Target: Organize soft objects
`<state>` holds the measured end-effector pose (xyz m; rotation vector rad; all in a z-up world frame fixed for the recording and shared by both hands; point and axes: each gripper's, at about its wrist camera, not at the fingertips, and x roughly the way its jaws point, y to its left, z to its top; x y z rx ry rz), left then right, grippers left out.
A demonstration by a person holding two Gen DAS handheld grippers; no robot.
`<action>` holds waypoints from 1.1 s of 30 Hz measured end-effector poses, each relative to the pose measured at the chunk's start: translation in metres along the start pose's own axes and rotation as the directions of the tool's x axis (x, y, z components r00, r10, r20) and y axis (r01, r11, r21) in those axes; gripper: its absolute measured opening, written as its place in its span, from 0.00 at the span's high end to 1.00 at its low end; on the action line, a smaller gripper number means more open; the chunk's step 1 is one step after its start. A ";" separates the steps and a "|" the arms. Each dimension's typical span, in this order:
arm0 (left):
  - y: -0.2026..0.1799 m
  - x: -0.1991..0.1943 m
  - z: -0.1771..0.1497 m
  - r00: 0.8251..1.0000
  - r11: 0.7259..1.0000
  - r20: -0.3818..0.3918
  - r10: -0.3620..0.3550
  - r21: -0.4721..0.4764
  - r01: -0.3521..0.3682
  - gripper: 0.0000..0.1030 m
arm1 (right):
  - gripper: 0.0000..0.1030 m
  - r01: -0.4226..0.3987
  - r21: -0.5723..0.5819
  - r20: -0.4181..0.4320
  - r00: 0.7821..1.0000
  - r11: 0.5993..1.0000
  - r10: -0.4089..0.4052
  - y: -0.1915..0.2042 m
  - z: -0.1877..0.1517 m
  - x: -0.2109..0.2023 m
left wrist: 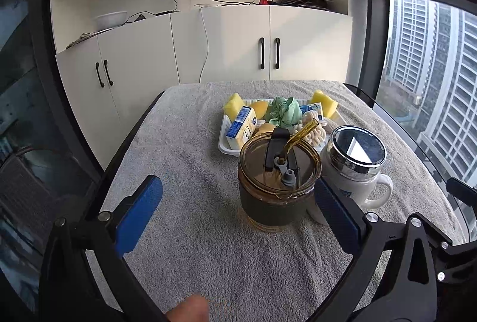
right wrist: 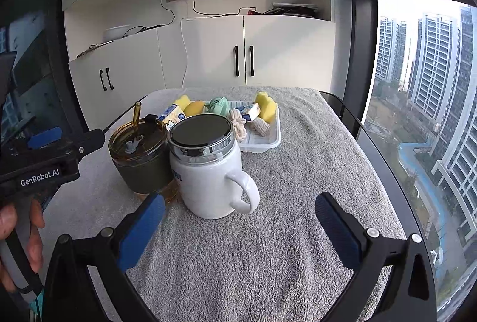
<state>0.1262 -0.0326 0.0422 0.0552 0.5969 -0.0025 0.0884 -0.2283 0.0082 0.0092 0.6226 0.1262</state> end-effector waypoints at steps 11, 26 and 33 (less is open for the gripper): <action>-0.008 0.001 -0.008 0.999 0.999 -0.027 -0.030 -0.010 0.030 0.00 | 0.00 0.021 -0.015 -0.006 1.000 1.000 -0.021 0.012 -0.002 -0.003; -0.007 0.006 -0.008 0.999 1.000 -0.038 -0.020 -0.016 0.019 0.00 | 0.00 0.039 -0.017 -0.020 0.999 0.999 -0.039 0.019 -0.005 -0.001; -0.008 0.007 -0.010 0.999 1.000 -0.040 -0.018 -0.017 0.017 0.00 | 0.00 0.039 -0.022 -0.024 0.999 0.999 -0.040 0.023 -0.006 -0.001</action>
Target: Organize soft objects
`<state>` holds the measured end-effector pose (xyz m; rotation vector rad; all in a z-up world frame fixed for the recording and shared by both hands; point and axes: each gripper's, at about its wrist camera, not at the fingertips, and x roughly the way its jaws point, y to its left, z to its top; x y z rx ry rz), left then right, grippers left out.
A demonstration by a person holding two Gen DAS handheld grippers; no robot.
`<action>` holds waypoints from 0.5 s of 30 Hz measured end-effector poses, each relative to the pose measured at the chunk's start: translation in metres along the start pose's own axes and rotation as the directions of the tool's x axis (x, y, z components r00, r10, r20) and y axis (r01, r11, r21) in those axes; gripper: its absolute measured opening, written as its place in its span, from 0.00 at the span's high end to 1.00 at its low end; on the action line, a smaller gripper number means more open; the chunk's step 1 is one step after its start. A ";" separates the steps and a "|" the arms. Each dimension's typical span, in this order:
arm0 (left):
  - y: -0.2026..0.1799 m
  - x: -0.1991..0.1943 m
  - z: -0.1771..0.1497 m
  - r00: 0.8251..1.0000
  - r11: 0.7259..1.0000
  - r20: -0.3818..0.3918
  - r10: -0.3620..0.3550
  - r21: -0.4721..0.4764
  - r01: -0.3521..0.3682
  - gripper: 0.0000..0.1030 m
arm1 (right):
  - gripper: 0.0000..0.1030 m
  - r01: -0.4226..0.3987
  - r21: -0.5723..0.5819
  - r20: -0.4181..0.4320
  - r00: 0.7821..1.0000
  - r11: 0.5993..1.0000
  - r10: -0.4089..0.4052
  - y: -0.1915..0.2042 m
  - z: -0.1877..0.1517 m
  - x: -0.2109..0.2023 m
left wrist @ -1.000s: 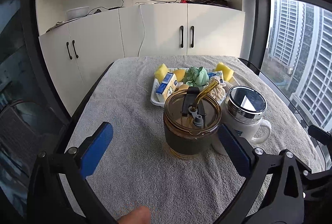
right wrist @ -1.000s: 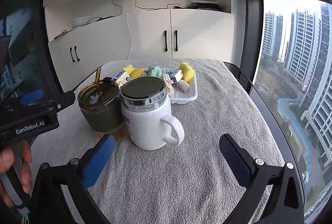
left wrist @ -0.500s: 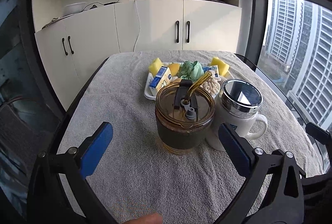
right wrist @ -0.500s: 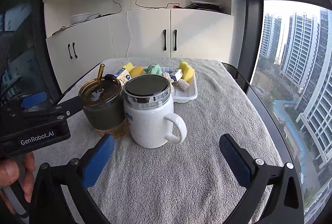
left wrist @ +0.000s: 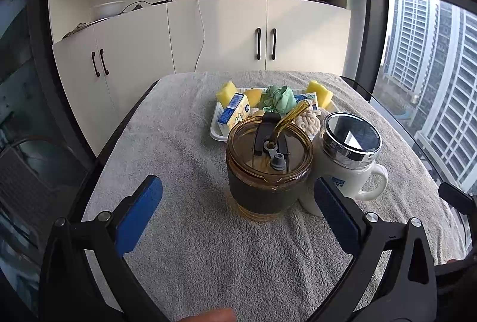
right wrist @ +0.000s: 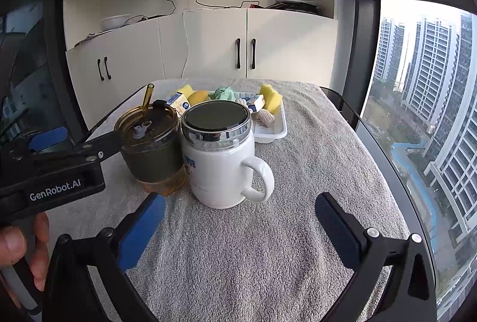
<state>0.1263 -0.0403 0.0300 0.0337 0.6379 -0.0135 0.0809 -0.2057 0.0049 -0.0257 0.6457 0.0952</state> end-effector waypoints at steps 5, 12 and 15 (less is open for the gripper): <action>0.000 0.000 0.000 1.000 1.000 -0.001 0.000 -0.001 0.000 0.00 | 0.00 0.000 0.000 -0.001 1.000 1.000 0.000 -0.001 0.000 0.000; 0.001 0.001 0.000 1.000 1.000 -0.002 -0.003 -0.001 0.003 0.00 | 0.00 0.002 0.002 0.001 1.000 1.000 -0.002 0.001 0.001 -0.001; 0.001 0.001 0.000 1.000 1.000 -0.003 -0.002 -0.001 0.002 0.00 | 0.00 0.002 0.002 0.001 1.000 1.000 -0.002 0.001 0.001 -0.001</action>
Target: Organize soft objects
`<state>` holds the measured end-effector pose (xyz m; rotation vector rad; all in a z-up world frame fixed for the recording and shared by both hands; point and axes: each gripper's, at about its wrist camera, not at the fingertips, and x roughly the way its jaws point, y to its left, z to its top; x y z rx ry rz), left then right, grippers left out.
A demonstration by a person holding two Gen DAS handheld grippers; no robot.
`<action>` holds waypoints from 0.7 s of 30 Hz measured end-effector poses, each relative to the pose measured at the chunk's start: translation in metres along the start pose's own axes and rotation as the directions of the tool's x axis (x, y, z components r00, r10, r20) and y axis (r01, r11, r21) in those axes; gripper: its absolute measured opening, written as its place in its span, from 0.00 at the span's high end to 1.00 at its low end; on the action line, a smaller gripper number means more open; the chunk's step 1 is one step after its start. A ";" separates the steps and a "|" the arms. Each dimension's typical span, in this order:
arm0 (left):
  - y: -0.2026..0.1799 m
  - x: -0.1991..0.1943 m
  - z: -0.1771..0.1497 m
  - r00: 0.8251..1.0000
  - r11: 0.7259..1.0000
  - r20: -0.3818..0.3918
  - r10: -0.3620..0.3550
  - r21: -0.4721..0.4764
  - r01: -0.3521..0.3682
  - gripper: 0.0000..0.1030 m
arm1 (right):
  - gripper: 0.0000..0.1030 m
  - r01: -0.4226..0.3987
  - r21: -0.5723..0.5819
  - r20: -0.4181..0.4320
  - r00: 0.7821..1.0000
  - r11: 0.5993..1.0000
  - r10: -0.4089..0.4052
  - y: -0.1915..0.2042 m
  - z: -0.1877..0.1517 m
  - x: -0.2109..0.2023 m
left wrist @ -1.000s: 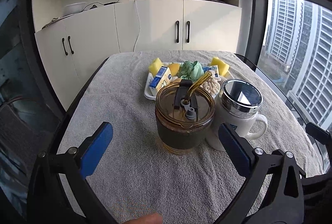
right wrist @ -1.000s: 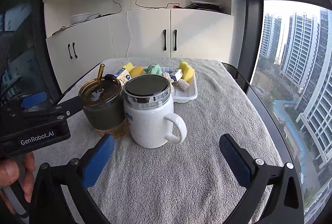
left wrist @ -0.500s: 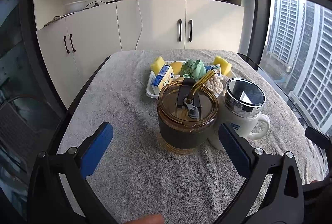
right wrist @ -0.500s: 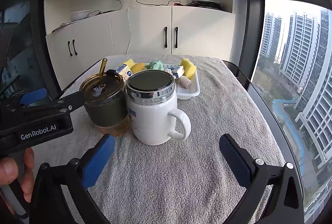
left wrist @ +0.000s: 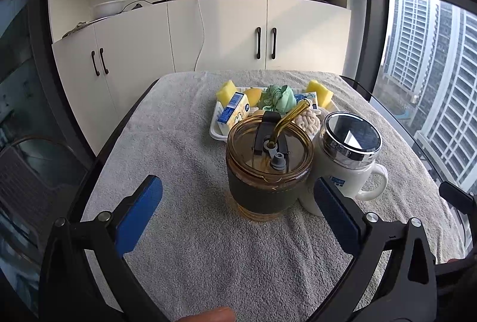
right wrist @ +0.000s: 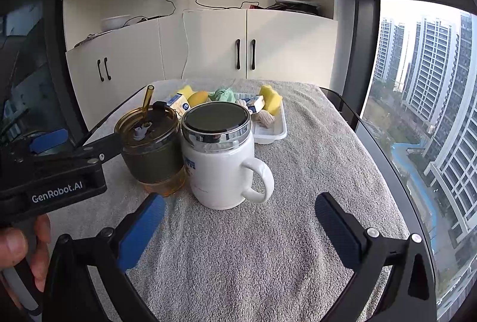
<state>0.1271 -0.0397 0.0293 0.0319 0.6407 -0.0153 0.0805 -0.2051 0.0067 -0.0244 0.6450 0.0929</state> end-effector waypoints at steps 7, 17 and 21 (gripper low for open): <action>0.000 0.001 0.000 1.000 1.000 0.001 0.001 -0.001 -0.001 0.00 | 0.00 -0.001 0.000 -0.001 1.000 1.000 0.001 0.000 0.000 0.000; -0.001 0.002 -0.001 1.000 1.000 -0.002 0.008 -0.001 -0.008 0.00 | 0.00 -0.001 0.000 -0.001 1.000 1.000 0.001 0.001 0.000 0.000; 0.000 0.001 -0.001 1.000 1.000 0.004 0.004 -0.004 -0.004 0.00 | 0.00 0.000 0.000 -0.001 1.000 1.000 0.000 0.001 0.000 0.000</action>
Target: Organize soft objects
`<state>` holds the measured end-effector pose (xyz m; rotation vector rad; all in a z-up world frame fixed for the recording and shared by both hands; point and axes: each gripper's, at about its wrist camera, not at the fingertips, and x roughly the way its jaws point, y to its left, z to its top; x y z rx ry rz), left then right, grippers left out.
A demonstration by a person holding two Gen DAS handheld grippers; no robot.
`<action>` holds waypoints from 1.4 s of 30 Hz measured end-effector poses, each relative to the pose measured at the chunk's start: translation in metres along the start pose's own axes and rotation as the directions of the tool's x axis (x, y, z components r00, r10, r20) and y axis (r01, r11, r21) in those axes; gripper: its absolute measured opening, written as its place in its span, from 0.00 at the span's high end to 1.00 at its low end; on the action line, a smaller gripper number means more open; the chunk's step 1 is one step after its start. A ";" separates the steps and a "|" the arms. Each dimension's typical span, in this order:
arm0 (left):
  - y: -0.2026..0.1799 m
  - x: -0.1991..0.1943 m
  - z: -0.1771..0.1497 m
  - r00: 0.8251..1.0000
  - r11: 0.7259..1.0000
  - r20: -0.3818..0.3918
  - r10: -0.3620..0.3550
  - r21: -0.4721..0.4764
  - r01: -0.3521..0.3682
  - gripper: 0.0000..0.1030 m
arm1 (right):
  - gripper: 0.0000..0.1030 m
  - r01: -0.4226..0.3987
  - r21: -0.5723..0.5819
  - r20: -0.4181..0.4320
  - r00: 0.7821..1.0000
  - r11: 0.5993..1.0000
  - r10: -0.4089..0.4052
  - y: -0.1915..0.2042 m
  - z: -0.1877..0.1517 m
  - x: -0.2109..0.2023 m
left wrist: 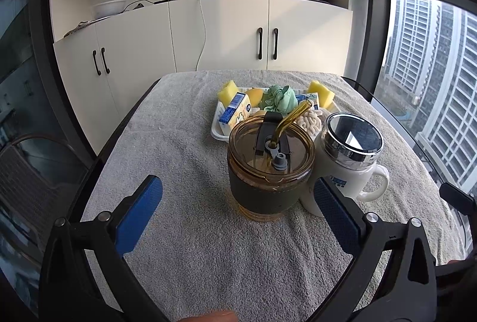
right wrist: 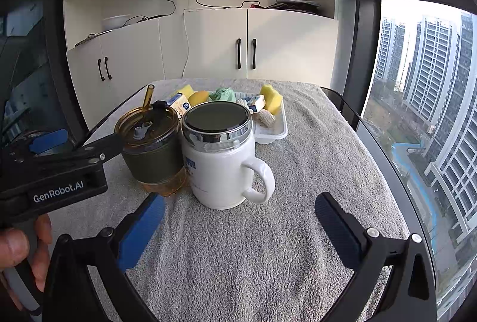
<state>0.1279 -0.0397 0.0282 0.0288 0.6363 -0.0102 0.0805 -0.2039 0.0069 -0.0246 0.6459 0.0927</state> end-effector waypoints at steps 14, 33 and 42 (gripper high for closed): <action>-0.001 0.000 -0.001 1.000 1.000 0.001 0.011 0.004 -0.011 0.00 | 0.00 -0.009 -0.003 -0.007 1.000 1.000 0.009 0.002 0.000 0.002; -0.001 0.004 -0.001 1.000 1.000 -0.003 0.009 0.003 -0.009 0.00 | 0.00 -0.015 -0.013 -0.016 1.000 1.000 0.015 0.004 -0.002 0.002; 0.000 0.003 -0.001 1.000 1.000 0.016 0.007 0.000 -0.007 0.00 | 0.00 -0.022 -0.009 -0.025 0.999 1.000 0.022 0.005 -0.004 0.004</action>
